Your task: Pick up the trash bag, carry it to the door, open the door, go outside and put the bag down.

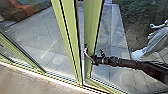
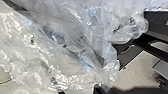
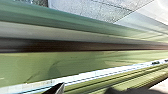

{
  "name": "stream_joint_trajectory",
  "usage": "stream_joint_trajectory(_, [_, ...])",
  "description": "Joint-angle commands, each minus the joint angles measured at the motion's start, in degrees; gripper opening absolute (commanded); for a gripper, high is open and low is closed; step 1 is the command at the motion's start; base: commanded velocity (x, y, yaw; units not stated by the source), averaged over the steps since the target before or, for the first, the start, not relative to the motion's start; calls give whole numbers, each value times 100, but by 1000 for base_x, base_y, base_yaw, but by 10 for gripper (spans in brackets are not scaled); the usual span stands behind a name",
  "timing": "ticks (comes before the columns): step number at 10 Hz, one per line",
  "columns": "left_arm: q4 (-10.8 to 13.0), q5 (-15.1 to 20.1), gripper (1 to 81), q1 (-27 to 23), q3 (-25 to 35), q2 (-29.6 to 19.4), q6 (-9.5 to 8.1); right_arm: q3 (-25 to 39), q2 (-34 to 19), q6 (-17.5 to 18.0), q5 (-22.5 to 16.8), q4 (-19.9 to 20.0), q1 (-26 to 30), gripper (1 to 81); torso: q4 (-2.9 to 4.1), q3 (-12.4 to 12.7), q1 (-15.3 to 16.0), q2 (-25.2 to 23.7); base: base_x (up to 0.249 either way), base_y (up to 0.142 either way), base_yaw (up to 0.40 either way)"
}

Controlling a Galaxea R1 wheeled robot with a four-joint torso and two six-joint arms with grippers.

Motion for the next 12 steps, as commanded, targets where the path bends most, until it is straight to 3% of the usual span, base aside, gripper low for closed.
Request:
stream_joint_trajectory(1, [-30,558,10,98,72,-75,-10,-517,-731,692,-1319,660,993,811,0,0,0,0,0,0,0])
stream_joint_trajectory(12, [22,567,10,98,72,-5,26,-244,-1382,683,-1372,660,1327,811,19,-13,35,26,0,0,0])
